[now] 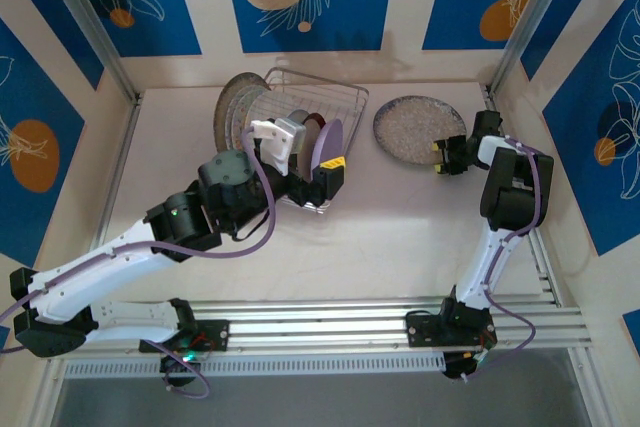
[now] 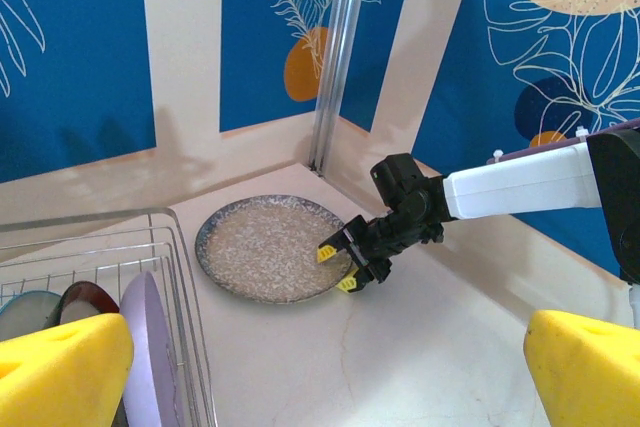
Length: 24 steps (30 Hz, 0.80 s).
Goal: Unload the plates from the dish rack
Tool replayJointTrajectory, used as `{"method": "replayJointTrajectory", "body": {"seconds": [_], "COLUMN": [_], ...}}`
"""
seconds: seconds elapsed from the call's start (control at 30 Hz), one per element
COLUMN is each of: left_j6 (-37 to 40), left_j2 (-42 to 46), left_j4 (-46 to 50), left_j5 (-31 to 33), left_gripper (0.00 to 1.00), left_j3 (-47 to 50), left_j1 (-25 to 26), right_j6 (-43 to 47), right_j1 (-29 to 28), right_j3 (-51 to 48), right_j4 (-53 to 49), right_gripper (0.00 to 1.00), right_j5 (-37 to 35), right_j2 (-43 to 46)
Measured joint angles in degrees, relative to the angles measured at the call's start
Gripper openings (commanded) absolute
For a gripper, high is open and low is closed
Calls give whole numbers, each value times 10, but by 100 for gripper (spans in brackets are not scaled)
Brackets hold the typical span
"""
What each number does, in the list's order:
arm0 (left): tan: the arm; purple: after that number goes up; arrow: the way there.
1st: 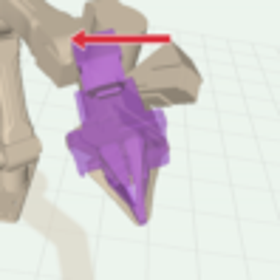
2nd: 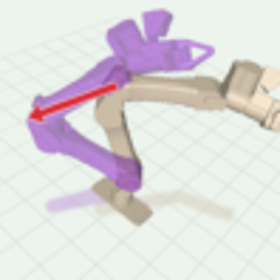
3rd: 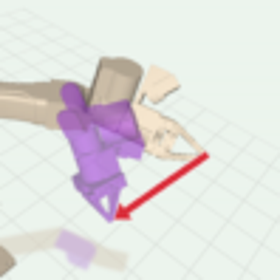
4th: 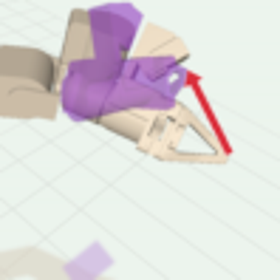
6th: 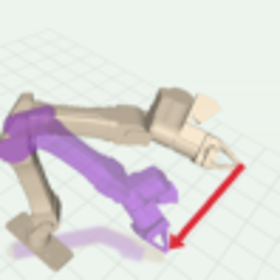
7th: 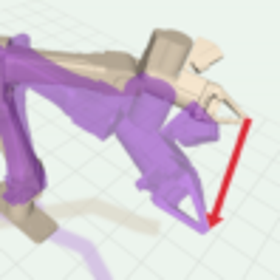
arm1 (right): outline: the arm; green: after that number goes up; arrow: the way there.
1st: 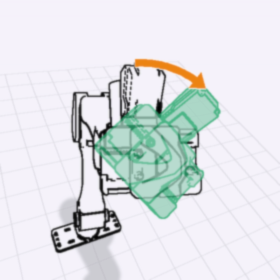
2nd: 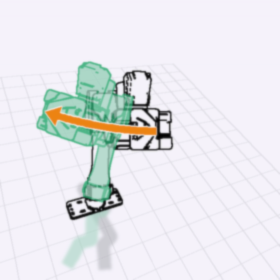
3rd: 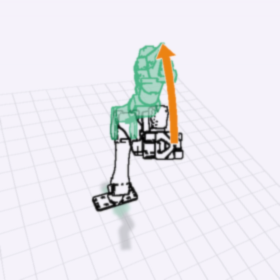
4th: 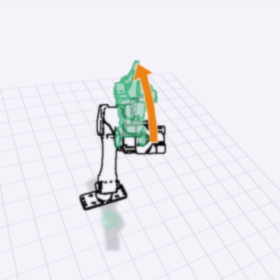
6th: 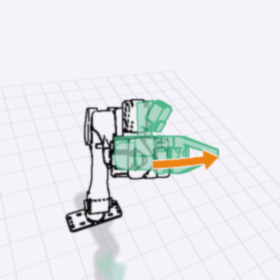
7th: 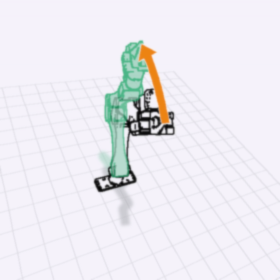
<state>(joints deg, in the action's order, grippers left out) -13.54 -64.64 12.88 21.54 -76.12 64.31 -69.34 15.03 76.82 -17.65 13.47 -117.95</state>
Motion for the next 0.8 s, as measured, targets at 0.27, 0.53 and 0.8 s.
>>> {"method": "replayJointTrajectory", "body": {"seconds": [0.27, 0.53, 0.8], "left_j6": [0, -3, -14], "left_j2": [0, 1, 1], "left_j4": [0, 12, 29], "left_j5": [0, 2, 3], "left_gripper": [100, 100, 100], "left_j3": [0, -6, -15], "left_j1": [0, 0, 0], "right_j6": [-4, -11, -30], "right_j1": [0, 0, 2], "right_j3": [0, 0, -12], "right_j4": [7, -35, -118], "right_gripper": [60, 67, 68], "right_j5": [1, -18, -65], "right_j2": [1, 16, 50]}}
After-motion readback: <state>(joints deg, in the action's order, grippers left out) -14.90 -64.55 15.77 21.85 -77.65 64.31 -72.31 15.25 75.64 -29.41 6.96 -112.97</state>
